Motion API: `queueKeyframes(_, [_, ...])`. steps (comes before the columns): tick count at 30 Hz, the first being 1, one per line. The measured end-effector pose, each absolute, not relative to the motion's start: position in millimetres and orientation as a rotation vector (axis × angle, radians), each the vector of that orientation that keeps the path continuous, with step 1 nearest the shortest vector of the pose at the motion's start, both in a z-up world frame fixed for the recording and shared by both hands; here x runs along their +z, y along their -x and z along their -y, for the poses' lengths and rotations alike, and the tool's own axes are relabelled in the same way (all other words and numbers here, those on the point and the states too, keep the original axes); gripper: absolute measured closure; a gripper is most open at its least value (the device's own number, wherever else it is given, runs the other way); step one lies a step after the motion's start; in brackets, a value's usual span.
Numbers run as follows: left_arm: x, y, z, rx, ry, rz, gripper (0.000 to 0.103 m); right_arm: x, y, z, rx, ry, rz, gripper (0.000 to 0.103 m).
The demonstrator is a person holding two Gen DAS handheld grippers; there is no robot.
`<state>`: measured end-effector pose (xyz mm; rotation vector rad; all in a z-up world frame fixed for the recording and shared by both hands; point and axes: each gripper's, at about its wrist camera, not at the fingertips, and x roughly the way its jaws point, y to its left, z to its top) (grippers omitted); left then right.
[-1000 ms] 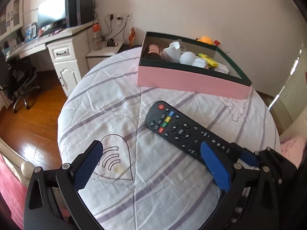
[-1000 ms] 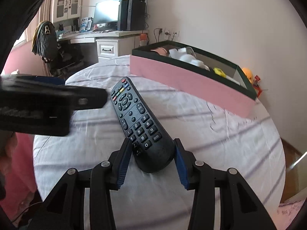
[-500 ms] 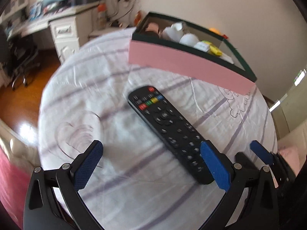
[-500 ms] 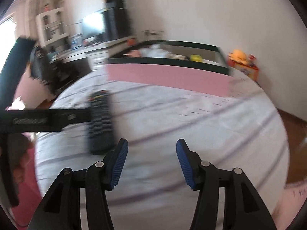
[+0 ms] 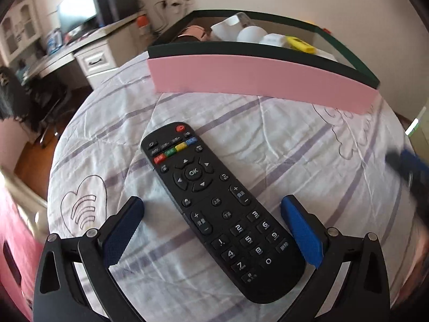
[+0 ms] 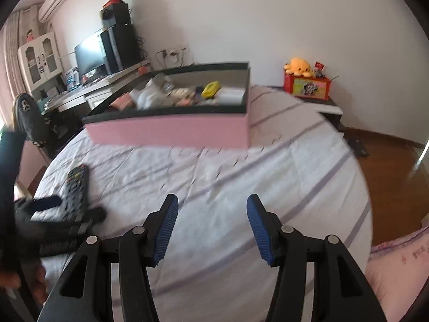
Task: Organize rigid objects
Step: 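Lower the left tool onto the black TV remote and grasp it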
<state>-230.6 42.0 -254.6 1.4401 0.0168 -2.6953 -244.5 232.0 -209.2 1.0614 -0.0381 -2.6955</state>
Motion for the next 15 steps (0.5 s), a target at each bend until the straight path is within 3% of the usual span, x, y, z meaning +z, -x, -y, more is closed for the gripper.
queueKeyframes(6, [-253,222,-10,-2.762,-1.44,0.054,0.0,-183,282,-248,-2.747,-1.034,0.062,0.047])
queueKeyframes(9, [-252,218,6,-2.774,-1.441,0.054,0.0,-171,307,-254,-2.777,-1.045,0.077,0.04])
queueKeyframes(15, [-255,215,22,-2.839,-1.43,0.097,0.002,-164,358,-253,-2.745,-1.133,0.105,0.04])
